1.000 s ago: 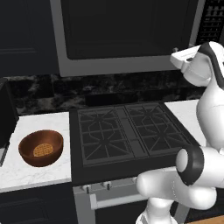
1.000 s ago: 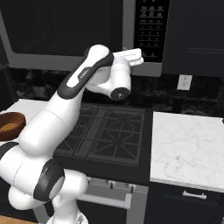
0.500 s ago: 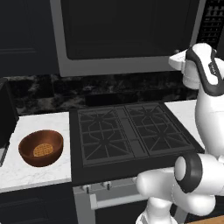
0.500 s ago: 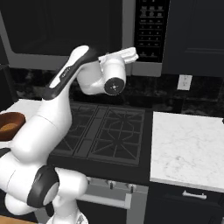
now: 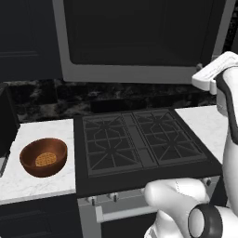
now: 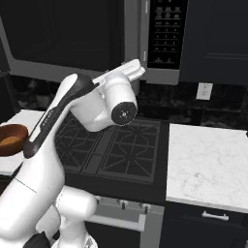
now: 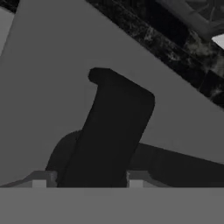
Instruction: Open the microwave, place the bowl with waffle inside the microwave, then close the microwave door and turn it on.
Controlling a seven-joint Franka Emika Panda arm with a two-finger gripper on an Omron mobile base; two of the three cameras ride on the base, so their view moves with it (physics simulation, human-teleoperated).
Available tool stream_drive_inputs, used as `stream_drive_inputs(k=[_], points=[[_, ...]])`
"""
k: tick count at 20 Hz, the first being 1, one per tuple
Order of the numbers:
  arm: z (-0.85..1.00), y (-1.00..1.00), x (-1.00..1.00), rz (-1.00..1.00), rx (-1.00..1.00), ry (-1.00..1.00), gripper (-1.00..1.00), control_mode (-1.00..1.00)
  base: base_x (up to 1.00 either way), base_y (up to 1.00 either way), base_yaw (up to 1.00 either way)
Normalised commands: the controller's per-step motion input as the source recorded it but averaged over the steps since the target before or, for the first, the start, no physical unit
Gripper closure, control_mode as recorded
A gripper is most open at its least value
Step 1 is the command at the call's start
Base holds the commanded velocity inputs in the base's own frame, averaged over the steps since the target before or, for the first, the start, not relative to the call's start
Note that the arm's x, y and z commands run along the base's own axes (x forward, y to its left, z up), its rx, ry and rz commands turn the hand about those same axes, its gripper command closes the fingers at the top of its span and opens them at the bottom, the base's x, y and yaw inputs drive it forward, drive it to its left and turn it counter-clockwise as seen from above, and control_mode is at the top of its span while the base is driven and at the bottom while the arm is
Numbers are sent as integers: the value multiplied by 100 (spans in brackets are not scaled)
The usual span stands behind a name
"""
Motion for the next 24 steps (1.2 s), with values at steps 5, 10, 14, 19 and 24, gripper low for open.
stream_drive_inputs(k=[5, 10, 14, 19, 24], points=[[-30, 53, -100, 22, -29, 1, 100, -100, 0, 0, 0], [-43, 80, -100, 18, -31, 6, -100, -100, 0, 0, 0], [-29, 26, -100, 9, -12, 2, -100, -100, 0, 0, 0], [-47, -93, -94, 12, 0, 1, -100, -100, 0, 0, 0], [-72, -100, 65, 22, 0, 5, -100, -100, 0, 0, 0]])
